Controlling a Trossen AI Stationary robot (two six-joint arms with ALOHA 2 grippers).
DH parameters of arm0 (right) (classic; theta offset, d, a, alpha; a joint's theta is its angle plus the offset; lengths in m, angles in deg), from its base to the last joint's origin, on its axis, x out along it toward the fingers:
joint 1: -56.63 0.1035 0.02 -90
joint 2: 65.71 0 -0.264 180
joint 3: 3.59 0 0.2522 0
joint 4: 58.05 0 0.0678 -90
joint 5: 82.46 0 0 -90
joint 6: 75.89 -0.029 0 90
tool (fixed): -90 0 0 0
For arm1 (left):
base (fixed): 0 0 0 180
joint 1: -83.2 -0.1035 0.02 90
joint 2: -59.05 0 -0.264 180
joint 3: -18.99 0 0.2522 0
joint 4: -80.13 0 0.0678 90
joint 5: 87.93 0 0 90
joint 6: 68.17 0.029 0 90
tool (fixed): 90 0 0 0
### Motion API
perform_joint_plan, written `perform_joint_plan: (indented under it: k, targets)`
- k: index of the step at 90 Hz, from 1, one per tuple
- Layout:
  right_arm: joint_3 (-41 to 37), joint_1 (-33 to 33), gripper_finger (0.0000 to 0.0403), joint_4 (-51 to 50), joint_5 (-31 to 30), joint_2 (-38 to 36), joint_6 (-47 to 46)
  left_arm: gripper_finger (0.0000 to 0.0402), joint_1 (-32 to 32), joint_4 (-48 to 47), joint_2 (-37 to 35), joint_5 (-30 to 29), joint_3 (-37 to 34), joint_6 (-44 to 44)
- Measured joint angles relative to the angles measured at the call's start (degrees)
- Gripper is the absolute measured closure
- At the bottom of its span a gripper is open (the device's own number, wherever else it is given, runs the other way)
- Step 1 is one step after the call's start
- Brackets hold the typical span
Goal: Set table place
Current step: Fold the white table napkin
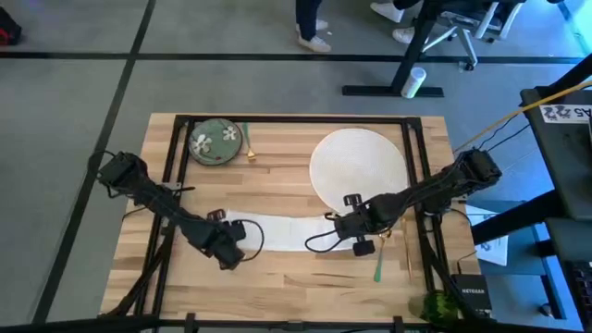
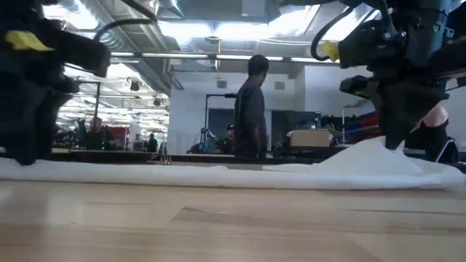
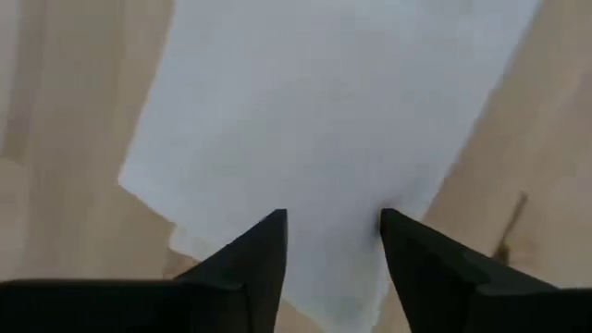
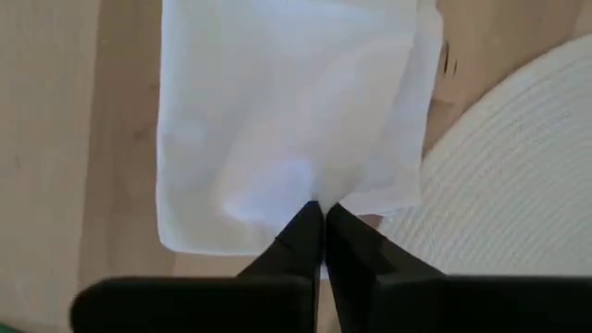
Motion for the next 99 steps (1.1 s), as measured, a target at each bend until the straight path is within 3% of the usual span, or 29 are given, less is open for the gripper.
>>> perform_joint_plan:
  k: [29,54,75,99]
  targets:
    - [0.00,-0.02,0.0403,-0.58,-3.84,0.00,-0.02,0.0221,-6.05,-0.58,-2.90,-2.77,0.02,5.87]
    - [0.00,-0.13,0.0403,-0.06,-4.53,-0.02,0.07,0.0223,-8.74,-0.22,-2.90,-2.26,-2.33,5.74]
    - [-0.02,-0.13,0.0403,0.71,-5.09,-0.02,0.09,0.0239,-7.10,3.02,-2.90,3.06,-8.43,-2.24]
    - [-0.02,-0.13,0.0403,0.44,-5.11,-0.02,0.11,0.0268,-1.39,4.17,-2.88,3.42,-9.03,-8.31]
